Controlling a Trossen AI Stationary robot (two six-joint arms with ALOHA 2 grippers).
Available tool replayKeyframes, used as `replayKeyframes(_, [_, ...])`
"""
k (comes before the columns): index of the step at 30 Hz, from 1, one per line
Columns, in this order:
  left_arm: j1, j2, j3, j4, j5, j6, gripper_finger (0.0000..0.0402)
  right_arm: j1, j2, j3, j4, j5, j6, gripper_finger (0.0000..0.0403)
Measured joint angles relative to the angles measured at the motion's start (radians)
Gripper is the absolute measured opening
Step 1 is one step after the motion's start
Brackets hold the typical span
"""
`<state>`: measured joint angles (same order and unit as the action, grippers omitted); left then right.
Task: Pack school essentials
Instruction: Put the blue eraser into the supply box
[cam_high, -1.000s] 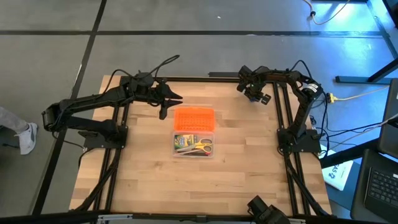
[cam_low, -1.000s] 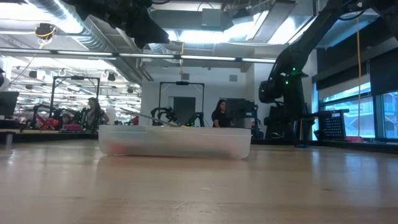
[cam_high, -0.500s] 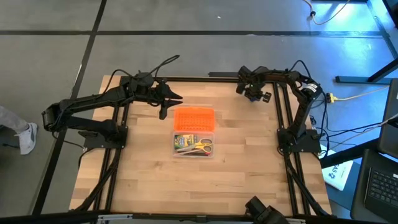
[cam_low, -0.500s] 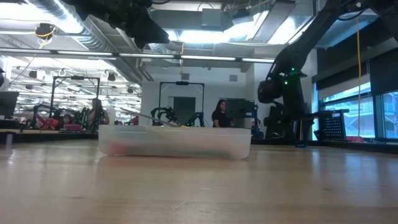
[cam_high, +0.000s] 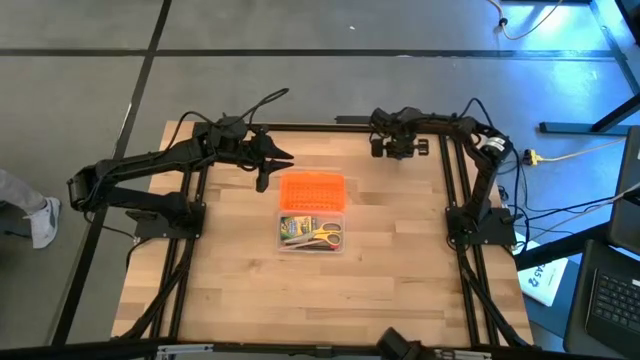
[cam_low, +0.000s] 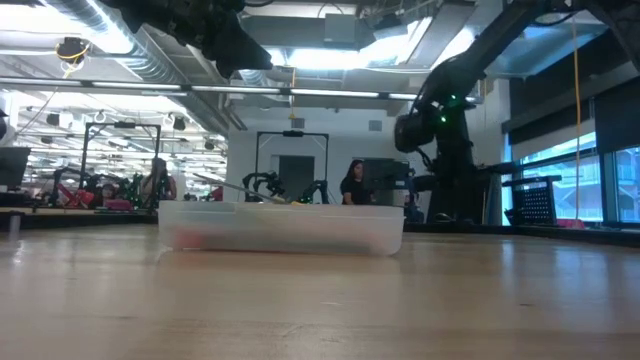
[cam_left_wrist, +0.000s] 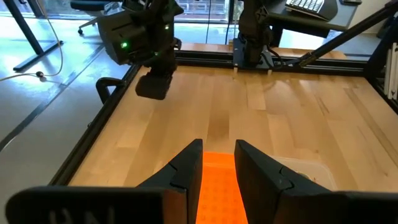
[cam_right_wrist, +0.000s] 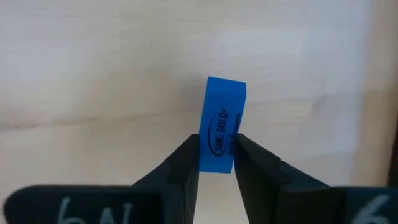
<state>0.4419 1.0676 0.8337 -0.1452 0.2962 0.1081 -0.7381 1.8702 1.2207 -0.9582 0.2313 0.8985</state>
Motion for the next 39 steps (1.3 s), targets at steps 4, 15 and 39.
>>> replayKeyframes(4, [0.000, 0.000, 0.000, 0.000, 0.000, 0.000, 0.0086, 0.063, -0.001, 0.046, -0.019, -0.001, -0.115, 0.0096])
replayKeyframes(15, [0.000, -0.050, 0.000, -0.094, 0.007, 0.000, 0.0086, 0.304, -0.004, 0.292, -0.138, -0.079, -0.579, 0.0096])
replayKeyframes(39, [-0.112, -0.192, 0.000, -0.274, 0.035, -0.076, 0.0086, 0.769, 0.030, 0.441, 0.138, -0.235, -0.929, 0.0096])
